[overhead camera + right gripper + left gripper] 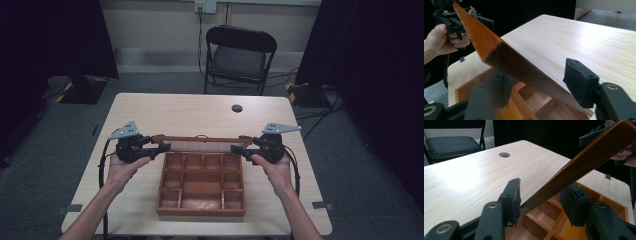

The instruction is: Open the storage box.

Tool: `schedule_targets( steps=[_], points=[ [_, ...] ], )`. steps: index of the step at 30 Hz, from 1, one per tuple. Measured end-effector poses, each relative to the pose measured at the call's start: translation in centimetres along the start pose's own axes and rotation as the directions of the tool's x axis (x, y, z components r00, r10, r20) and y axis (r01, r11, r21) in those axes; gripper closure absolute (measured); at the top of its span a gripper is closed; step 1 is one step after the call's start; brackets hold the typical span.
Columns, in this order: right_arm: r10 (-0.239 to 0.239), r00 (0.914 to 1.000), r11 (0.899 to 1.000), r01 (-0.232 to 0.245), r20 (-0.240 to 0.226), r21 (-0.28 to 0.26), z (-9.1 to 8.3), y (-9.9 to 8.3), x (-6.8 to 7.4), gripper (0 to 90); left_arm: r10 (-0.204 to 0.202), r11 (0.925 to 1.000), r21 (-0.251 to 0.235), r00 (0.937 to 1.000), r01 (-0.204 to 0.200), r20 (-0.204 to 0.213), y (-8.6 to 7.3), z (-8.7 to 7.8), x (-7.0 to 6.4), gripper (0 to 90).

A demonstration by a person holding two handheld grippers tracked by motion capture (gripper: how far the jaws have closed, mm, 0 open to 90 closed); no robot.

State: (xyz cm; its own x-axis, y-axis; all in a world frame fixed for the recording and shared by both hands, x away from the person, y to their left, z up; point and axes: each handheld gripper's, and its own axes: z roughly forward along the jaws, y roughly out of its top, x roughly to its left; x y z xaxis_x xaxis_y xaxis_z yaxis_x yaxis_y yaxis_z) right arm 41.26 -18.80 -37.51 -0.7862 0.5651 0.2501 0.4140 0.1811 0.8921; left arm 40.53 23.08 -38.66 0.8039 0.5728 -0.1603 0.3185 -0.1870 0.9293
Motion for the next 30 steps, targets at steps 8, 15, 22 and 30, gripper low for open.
schedule_targets(
  steps=[8,15,22,30],
  points=[
    [0.004,0.9999,1.000,-0.005,0.014,0.007,0.5,-0.1,-0.6,35.6,-0.005,0.9999,-0.010,1.0000,0.005,-0.001,0.1,0.5,0.5,52.8],
    [0.019,0.9997,1.000,-0.019,0.015,-0.001,1.1,-0.2,-1.1,40.3,-0.001,1.0000,-0.002,0.9999,0.001,-0.012,0.3,0.7,0.8,53.8],
    [0.031,0.9987,0.999,-0.031,0.040,-0.010,1.6,-0.3,-1.7,44.9,-0.027,0.9996,-0.006,0.9994,0.027,-0.021,0.3,1.1,1.3,54.3],
    [0.026,0.9980,1.000,-0.026,0.058,0.007,2.0,-0.5,-2.2,45.3,-0.028,0.9995,0.011,0.9990,0.028,-0.034,0.1,1.6,1.8,54.8]
  ],
)
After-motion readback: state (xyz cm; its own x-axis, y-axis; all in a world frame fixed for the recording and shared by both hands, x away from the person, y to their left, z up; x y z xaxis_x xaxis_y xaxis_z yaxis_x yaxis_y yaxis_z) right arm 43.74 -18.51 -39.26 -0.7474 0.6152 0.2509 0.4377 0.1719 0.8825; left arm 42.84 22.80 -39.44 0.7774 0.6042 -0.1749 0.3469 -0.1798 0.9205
